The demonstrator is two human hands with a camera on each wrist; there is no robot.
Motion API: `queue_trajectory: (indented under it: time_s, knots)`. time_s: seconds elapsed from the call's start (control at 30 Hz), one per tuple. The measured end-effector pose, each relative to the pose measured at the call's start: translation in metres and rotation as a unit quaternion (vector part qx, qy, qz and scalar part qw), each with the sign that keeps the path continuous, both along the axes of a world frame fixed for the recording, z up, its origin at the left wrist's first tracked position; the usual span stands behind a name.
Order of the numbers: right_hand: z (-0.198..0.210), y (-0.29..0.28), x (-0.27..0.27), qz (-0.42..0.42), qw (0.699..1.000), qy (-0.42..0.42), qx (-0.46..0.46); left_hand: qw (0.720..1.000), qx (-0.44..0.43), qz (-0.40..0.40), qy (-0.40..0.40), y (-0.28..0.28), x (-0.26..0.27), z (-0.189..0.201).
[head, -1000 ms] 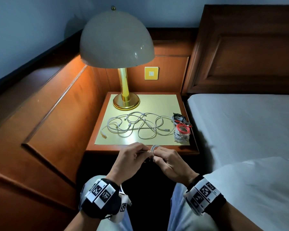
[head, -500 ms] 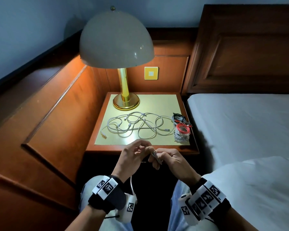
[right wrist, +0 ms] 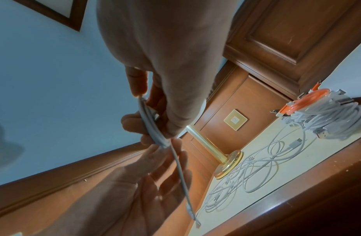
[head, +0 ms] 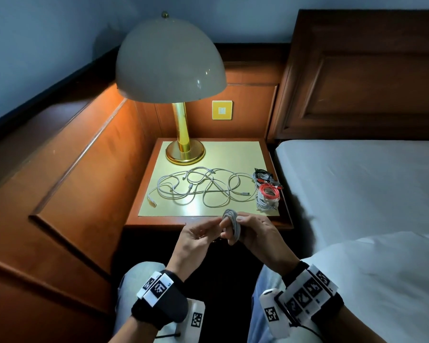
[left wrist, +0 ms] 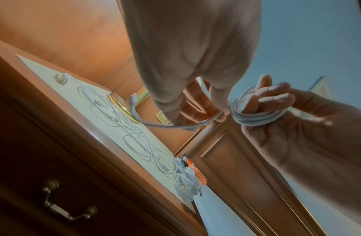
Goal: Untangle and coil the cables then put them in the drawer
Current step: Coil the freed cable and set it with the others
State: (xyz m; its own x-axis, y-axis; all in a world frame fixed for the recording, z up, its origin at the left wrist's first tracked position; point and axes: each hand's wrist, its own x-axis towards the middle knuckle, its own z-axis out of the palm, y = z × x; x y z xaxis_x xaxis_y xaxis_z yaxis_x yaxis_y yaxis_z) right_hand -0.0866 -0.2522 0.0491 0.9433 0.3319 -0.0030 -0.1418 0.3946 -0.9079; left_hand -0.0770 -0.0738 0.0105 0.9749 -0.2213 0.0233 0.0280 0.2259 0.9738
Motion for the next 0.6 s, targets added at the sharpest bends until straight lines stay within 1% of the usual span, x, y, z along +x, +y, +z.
queue_trajectory:
  time_s: [0.2, 0.27, 0.4, 0.5, 0.6]
  knots:
    - [-0.001, 0.004, 0.007, -0.031, 0.997, 0.033, 0.064, 0.999, 0.025, -0.042, 0.018, 0.0, -0.004, 0.011]
    - [0.0, 0.005, 0.008, -0.026, 0.996, 0.056, 0.07, 0.998, 0.008, -0.038, 0.047, 0.0, -0.004, 0.015]
    - [0.003, 0.002, 0.013, 0.005, 0.996, 0.083, 0.043, 0.994, -0.018, -0.029, 0.107, -0.001, -0.002, 0.016]
    - [0.004, 0.001, 0.017, 0.015, 0.992, 0.118, 0.049, 0.993, -0.029, -0.021, 0.115, -0.004, -0.003, 0.015]
    - [-0.002, 0.004, 0.019, -0.021, 0.989, 0.134, 0.051, 0.994, -0.008, 0.002, 0.108, -0.008, -0.002, 0.015]
